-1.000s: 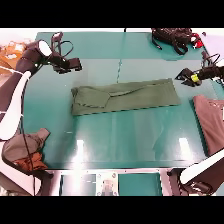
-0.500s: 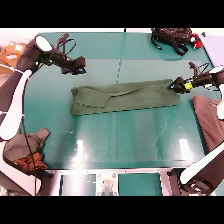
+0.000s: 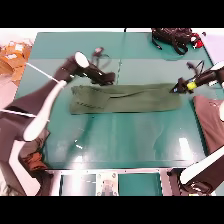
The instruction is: Fold the shirts.
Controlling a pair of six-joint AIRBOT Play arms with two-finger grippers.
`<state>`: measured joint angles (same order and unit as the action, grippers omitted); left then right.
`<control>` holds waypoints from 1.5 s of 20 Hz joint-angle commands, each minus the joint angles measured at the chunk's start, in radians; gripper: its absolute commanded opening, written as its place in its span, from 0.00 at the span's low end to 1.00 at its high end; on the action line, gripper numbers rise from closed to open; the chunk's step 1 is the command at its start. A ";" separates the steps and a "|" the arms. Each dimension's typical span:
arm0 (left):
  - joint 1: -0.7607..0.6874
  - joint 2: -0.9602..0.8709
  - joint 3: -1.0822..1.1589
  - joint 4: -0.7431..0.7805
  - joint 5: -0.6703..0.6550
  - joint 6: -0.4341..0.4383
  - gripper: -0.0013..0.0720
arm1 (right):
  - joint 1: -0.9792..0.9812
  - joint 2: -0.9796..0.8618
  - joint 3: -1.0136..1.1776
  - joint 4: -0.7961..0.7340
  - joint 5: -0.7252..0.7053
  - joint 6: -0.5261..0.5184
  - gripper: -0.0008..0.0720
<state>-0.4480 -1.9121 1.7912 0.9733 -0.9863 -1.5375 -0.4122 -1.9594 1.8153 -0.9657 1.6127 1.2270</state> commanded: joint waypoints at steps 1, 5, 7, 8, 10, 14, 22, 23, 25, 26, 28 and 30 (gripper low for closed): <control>-0.139 -0.101 0.021 -0.009 0.111 0.002 0.05 | 0.012 0.153 0.001 0.138 0.120 0.050 0.04; -0.224 -0.160 0.056 -0.038 0.187 0.001 0.05 | 0.082 0.311 0.001 0.186 0.156 0.123 0.04; -0.237 -0.174 0.057 -0.066 0.214 0.001 0.05 | 0.138 0.352 0.001 0.193 0.163 0.135 0.04; -0.237 -0.181 0.062 -0.071 0.214 -0.001 0.05 | 0.164 0.364 0.001 0.193 0.162 0.135 0.04; -0.236 -0.195 0.065 -0.074 0.205 -0.008 0.05 | 0.214 0.374 0.001 0.200 0.162 0.135 0.04; -0.203 -0.188 0.109 -0.062 0.036 -0.006 0.05 | 0.255 0.371 0.000 0.198 0.130 0.135 0.04; 0.068 -0.028 0.314 0.397 -0.557 -0.035 0.05 | 0.427 0.371 -0.012 0.233 -0.029 0.216 0.04; 0.108 0.012 0.310 0.438 -0.576 -0.032 0.05 | 0.478 0.370 -0.029 0.233 -0.089 0.225 0.04; 0.193 0.090 0.309 0.467 -0.589 -0.014 0.05 | 0.586 0.369 -0.082 0.233 -0.237 0.257 0.04; 0.237 0.126 0.309 0.467 -0.585 0.000 0.05 | 0.650 0.360 -0.112 0.233 -0.342 0.259 0.04; 0.310 0.178 0.309 0.467 -0.572 0.034 0.05 | 0.784 0.314 -0.151 0.233 -0.549 0.259 0.04; 0.367 0.212 0.299 0.463 -0.570 0.059 0.05 | 0.933 0.220 -0.155 0.237 -0.764 0.259 0.04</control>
<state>-0.1738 -1.7664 2.0968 1.4052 -1.5421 -1.5200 0.3389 -1.6596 1.6905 -0.7326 1.1770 1.4757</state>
